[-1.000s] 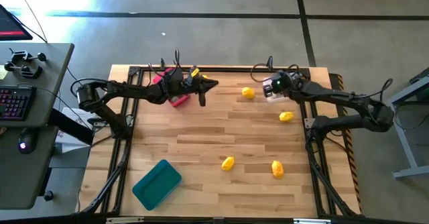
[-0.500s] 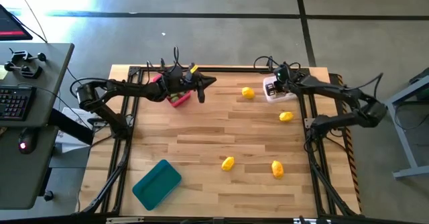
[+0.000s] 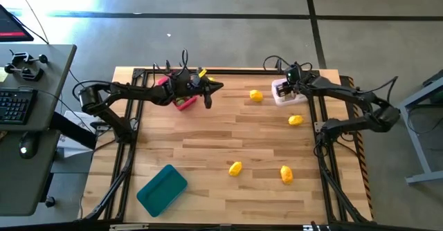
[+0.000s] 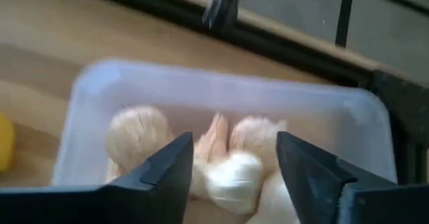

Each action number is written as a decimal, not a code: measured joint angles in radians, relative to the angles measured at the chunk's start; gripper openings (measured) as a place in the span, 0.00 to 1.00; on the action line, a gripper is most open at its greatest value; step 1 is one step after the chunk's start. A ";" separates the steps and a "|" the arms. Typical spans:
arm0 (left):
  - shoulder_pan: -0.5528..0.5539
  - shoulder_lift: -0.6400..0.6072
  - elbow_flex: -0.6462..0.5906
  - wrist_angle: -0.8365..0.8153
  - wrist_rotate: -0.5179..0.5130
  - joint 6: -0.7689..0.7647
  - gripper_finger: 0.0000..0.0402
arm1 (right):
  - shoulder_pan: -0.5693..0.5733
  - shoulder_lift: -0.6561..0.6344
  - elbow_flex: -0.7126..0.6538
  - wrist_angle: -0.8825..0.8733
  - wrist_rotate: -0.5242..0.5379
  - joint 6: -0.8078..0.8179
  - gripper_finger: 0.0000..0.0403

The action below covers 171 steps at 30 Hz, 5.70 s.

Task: Sort produce into baskets
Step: Put the white garlic in the transparent bin, then put the yellow lemon in the blue bin

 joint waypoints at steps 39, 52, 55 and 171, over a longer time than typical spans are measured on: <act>-0.059 0.001 -0.223 0.397 -0.011 -0.007 0.00 | 0.274 0.297 0.039 0.412 -0.232 -0.467 0.59; -0.059 0.000 -0.223 0.390 -0.011 -0.007 0.00 | 0.274 0.407 0.041 0.478 -0.240 -0.493 0.52; -0.059 0.000 -0.223 0.376 -0.011 -0.013 0.00 | 0.276 0.400 0.042 0.473 -0.259 -0.487 0.43; -1.061 -0.079 0.236 -1.395 -0.087 -0.402 0.33 | 0.657 0.313 0.054 0.792 -0.388 -0.413 0.59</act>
